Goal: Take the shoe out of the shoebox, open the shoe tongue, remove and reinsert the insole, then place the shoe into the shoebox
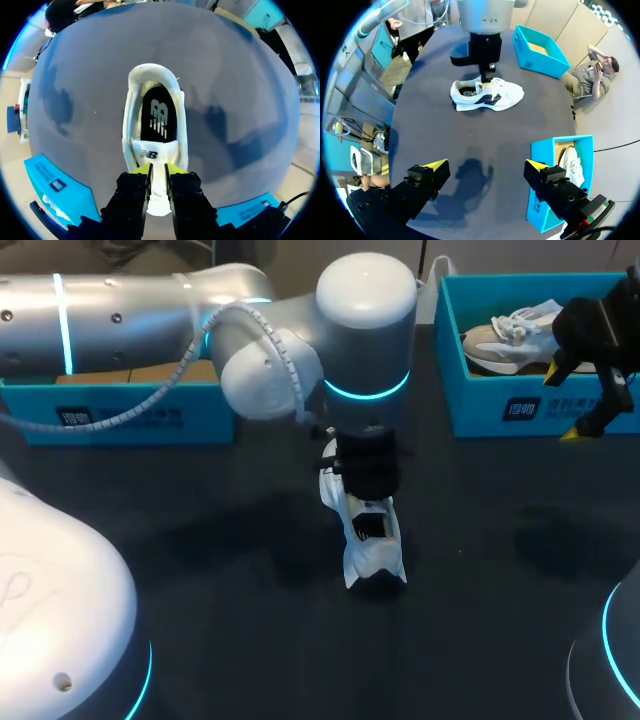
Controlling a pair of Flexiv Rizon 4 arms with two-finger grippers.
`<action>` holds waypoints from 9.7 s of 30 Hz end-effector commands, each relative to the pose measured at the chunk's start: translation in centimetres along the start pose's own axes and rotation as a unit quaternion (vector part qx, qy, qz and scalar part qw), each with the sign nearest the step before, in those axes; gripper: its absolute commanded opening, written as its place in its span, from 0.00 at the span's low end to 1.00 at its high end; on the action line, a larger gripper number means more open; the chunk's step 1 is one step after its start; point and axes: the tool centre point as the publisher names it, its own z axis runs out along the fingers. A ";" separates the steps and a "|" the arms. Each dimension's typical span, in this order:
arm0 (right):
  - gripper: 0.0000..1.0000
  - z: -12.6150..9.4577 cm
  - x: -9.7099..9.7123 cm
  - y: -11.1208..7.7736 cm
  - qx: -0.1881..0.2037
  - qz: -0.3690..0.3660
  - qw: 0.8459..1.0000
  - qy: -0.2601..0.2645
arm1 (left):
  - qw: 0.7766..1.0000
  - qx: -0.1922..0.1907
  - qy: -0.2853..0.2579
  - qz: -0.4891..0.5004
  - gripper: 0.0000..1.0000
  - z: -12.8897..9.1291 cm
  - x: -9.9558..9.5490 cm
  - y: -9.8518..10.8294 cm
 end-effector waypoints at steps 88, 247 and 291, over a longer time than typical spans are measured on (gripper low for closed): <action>1.00 0.1 -0.1 0.0 0.001 0.000 1.000 0.001 | 0.776 0.034 0.046 -0.628 0.78 3.8 1.2 -12.8; 1.00 0.1 -0.1 0.0 0.001 0.000 1.000 0.001 | 0.810 0.114 0.087 -0.568 0.00 -16.5 43.5 19.3; 1.00 0.1 -0.1 0.0 0.001 0.000 1.000 0.001 | 0.799 0.058 0.079 -0.593 0.00 -13.6 47.2 34.0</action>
